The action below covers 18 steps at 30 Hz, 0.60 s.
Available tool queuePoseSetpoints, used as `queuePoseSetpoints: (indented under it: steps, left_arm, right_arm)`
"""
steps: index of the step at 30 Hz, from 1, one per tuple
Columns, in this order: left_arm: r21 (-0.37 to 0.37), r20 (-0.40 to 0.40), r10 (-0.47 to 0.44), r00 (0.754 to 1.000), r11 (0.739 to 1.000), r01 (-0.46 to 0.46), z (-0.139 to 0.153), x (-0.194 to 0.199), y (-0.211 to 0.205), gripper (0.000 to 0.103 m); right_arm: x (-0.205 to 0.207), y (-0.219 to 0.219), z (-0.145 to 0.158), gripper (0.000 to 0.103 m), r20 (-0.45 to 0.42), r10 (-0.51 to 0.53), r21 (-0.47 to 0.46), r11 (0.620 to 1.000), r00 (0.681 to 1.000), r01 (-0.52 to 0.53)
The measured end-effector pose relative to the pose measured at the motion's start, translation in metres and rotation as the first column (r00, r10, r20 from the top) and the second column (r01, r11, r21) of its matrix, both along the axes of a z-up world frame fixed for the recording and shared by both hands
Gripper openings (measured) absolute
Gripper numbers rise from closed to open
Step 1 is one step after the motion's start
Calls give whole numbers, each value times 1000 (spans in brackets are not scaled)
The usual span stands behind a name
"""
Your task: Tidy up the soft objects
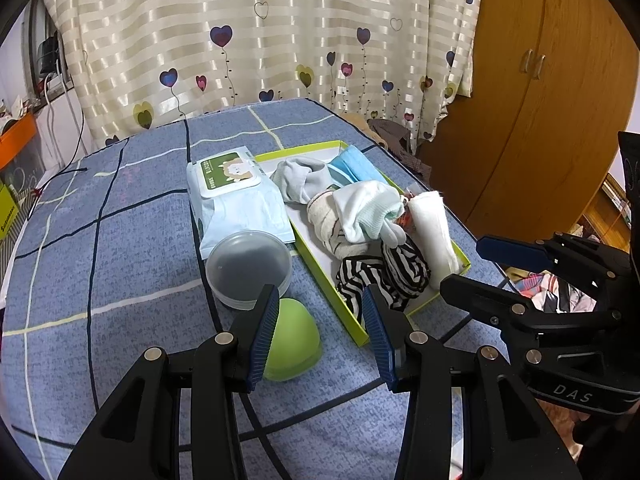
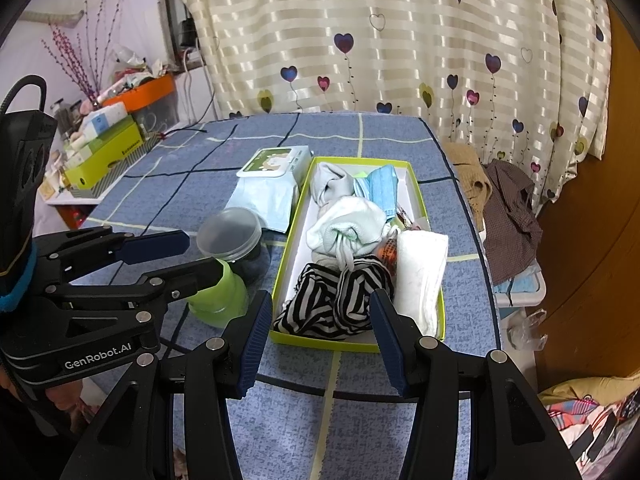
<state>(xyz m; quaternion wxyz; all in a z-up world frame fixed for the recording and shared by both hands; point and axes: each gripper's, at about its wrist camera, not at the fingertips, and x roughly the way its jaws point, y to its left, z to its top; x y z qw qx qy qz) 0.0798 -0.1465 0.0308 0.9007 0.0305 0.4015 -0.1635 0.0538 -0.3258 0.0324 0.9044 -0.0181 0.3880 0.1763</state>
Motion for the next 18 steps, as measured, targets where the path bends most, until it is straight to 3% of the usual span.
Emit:
queuePoseSetpoints:
  steps: [18]
  left_arm:
    - [5,-3,-4,1000,1000,4,-3,1,0,45]
  right_arm:
    - [1,1,-1,50,-2,2,-1,1000,1000,-2]
